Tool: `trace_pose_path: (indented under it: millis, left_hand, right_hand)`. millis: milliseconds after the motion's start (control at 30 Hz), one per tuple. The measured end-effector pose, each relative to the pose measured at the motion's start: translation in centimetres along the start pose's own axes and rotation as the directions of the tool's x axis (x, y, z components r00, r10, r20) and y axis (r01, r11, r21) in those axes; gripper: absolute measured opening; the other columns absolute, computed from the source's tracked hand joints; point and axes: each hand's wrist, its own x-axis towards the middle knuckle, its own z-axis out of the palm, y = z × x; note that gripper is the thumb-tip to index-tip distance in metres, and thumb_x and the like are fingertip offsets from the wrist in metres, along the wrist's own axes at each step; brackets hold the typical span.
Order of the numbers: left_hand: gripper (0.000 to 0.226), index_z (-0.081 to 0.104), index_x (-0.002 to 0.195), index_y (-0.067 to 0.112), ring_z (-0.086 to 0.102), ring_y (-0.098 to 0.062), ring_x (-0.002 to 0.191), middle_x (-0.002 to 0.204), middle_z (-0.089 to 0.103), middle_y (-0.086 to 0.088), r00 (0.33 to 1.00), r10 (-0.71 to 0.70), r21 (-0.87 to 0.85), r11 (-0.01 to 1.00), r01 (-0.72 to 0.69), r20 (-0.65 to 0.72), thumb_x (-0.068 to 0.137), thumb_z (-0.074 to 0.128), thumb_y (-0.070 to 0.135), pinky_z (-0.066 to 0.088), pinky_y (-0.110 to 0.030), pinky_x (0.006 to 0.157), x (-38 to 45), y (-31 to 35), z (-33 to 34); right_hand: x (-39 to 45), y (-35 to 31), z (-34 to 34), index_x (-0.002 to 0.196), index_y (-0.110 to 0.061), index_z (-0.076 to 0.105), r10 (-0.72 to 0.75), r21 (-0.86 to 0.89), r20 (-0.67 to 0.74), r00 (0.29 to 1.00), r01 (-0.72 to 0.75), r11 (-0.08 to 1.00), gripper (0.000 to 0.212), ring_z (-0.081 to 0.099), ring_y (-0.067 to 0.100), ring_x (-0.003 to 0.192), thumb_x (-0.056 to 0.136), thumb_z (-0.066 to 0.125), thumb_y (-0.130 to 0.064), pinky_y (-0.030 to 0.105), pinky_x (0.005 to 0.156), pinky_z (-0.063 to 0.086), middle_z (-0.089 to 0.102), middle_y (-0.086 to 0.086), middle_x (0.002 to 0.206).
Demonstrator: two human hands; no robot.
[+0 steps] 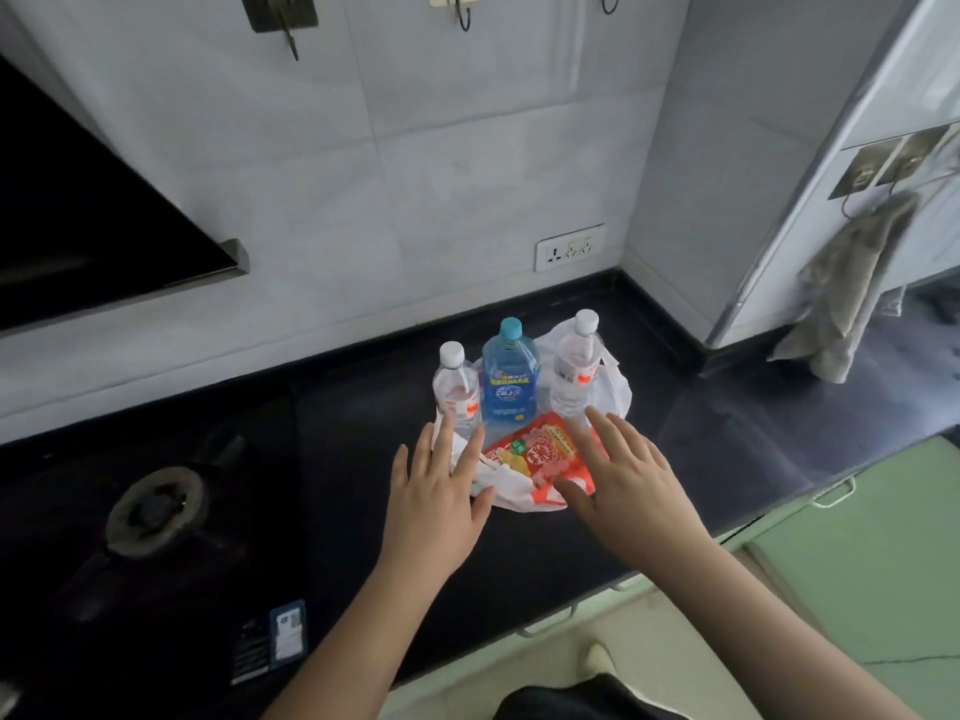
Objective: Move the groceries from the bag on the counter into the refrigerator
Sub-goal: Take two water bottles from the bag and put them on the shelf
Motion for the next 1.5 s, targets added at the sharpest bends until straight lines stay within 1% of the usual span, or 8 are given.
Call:
trace_pose_path:
  millis: [133,300,600,767,867,1033,1300,1500]
  left_hand:
    - [0.068,0.003,0.154,0.029,0.001,-0.031,0.150,0.163,-0.002,-0.011,0.997,-0.064,-0.013,0.998,0.065,0.036,0.098,0.035,0.052,0.013,-0.051,0.118,1.7,1.7,1.6]
    - [0.075,0.021,0.153,0.024,0.021,-0.037,0.146,0.162,0.010,-0.016,0.987,-0.159,-0.042,0.986,0.158,-0.016,0.091,0.056,0.047,0.032,-0.053,0.111,4.0,2.6,3.0]
    - [0.085,0.008,0.154,0.025,0.029,-0.026,0.143,0.159,0.023,-0.009,0.945,-0.322,-0.303,0.908,0.291,-0.059,0.089,0.062,0.038,0.038,-0.044,0.110,6.6,2.8,3.3]
    - [0.085,0.016,0.151,0.027,0.036,-0.018,0.139,0.155,0.031,-0.001,0.800,-0.599,-0.685,0.567,0.459,0.040,0.086,0.070,0.031,0.041,-0.040,0.107,8.7,3.3,3.6]
    - [0.080,0.024,0.148,0.032,0.043,-0.016,0.133,0.148,0.040,0.003,0.725,-0.665,-0.828,0.295,0.478,0.182,0.084,0.072,0.032,0.047,-0.045,0.102,10.1,2.8,4.2]
    - [0.068,0.038,0.140,0.029,0.051,-0.010,0.118,0.136,0.051,0.007,0.652,-0.697,-0.874,0.075,0.480,0.298,0.083,0.075,0.033,0.045,-0.028,0.087,11.8,1.8,4.5]
    - [0.074,0.041,0.136,0.029,0.053,-0.014,0.118,0.133,0.054,0.004,0.636,-0.671,-0.820,0.073,0.568,0.381,0.074,0.083,0.029,0.048,-0.040,0.097,14.1,-0.6,5.8]
    - [0.081,0.045,0.135,0.029,0.056,-0.018,0.118,0.131,0.057,0.005,0.636,-0.626,-0.751,0.118,0.649,0.451,0.066,0.086,0.039,0.048,-0.046,0.099,16.3,-1.1,6.9]
  right_hand:
    - [2.9,2.5,0.8,0.154,-0.032,0.009,-0.064,-0.032,0.053,0.997,0.066,0.997,0.071,0.006,0.022,0.150,0.095,0.032,-0.064,0.038,0.118,0.002,0.008,-0.002,0.164]
    - [6.3,6.0,1.6,0.155,-0.030,0.007,-0.086,-0.012,0.117,0.989,0.088,0.996,0.072,0.005,0.023,0.151,0.096,0.034,-0.061,0.039,0.120,0.006,0.006,0.000,0.164]
    - [10.8,8.9,3.2,0.155,-0.025,0.000,-0.069,0.117,0.225,0.972,0.043,0.992,0.080,0.009,0.023,0.150,0.095,0.039,-0.060,0.041,0.119,0.015,0.004,0.000,0.164]
    - [12.7,9.1,4.0,0.154,-0.032,0.000,0.061,0.452,0.279,0.958,-0.187,0.872,0.085,0.043,0.023,0.136,0.091,0.051,-0.058,0.039,0.097,0.051,0.010,-0.005,0.163]
    - [13.6,9.6,4.7,0.153,-0.033,0.005,0.104,0.557,0.229,0.968,-0.218,0.802,0.081,0.052,0.024,0.127,0.092,0.055,-0.049,0.037,0.088,0.055,0.018,-0.002,0.161]
    - [15.7,9.7,5.5,0.147,-0.037,0.021,0.243,0.677,0.231,0.942,-0.335,0.655,0.070,0.048,0.027,0.129,0.090,0.062,-0.040,0.048,0.091,0.052,0.030,0.000,0.153]
    - [19.4,10.3,6.4,0.143,-0.028,0.033,0.339,0.791,0.217,0.916,-0.368,0.489,0.070,0.052,0.023,0.123,0.086,0.072,-0.029,0.042,0.089,0.052,0.044,0.001,0.145]
    - [21.9,10.7,7.7,0.112,-0.030,0.049,0.335,0.750,0.281,0.899,-0.424,0.507,0.048,0.063,0.017,0.098,0.077,0.081,-0.019,0.024,0.068,0.049,0.062,-0.006,0.102]
